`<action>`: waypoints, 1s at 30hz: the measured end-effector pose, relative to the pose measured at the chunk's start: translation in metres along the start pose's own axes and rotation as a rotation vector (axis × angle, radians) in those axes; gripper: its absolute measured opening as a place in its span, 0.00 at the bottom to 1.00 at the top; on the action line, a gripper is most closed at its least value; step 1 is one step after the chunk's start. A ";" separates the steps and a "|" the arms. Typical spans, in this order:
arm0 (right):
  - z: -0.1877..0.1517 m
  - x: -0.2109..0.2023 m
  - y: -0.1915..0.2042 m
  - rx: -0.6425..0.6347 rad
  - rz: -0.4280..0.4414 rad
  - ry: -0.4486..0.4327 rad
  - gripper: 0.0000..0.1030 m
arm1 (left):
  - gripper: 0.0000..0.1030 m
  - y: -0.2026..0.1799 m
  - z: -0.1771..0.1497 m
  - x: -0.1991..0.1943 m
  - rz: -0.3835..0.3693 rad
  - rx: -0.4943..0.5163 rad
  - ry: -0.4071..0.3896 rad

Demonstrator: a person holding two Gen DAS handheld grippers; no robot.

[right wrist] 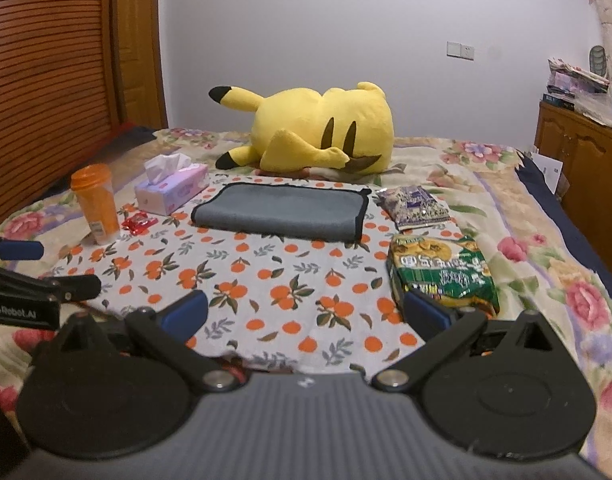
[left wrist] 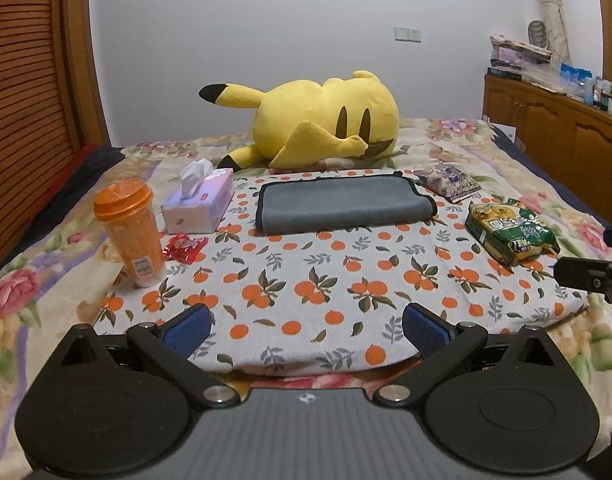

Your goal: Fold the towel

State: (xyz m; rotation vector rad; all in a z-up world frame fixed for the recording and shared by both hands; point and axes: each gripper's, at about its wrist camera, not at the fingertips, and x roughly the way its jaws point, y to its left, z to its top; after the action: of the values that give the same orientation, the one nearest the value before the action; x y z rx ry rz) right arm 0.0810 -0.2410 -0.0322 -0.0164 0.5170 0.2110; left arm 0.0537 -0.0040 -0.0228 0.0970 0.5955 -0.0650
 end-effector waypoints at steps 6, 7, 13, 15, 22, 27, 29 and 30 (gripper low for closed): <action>-0.007 -0.005 0.001 -0.012 -0.006 -0.002 1.00 | 1.00 -0.002 -0.010 -0.002 0.007 0.018 0.012; -0.007 -0.006 0.001 -0.012 -0.006 -0.005 1.00 | 1.00 -0.003 -0.011 -0.002 0.007 0.022 0.014; -0.015 -0.001 -0.002 -0.011 -0.021 0.007 1.00 | 1.00 -0.005 -0.015 -0.001 0.015 0.042 0.016; -0.016 0.000 -0.004 -0.002 -0.027 0.009 1.00 | 1.00 -0.005 -0.016 0.000 0.018 0.046 0.020; -0.017 0.002 -0.009 0.031 -0.037 0.012 1.00 | 1.00 -0.005 -0.017 0.001 0.017 0.048 0.019; -0.018 0.002 -0.010 0.031 -0.042 0.007 1.00 | 1.00 -0.005 -0.016 -0.002 0.020 0.051 -0.001; -0.018 0.002 -0.010 0.027 -0.043 0.003 1.00 | 1.00 -0.004 -0.015 -0.003 0.019 0.049 -0.007; -0.018 0.002 -0.010 0.027 -0.044 0.002 1.00 | 1.00 -0.004 -0.015 -0.003 0.019 0.047 -0.011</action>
State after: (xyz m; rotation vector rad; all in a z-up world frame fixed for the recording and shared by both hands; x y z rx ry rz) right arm 0.0758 -0.2518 -0.0493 -0.0013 0.5209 0.1611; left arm 0.0422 -0.0062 -0.0335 0.1482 0.5816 -0.0610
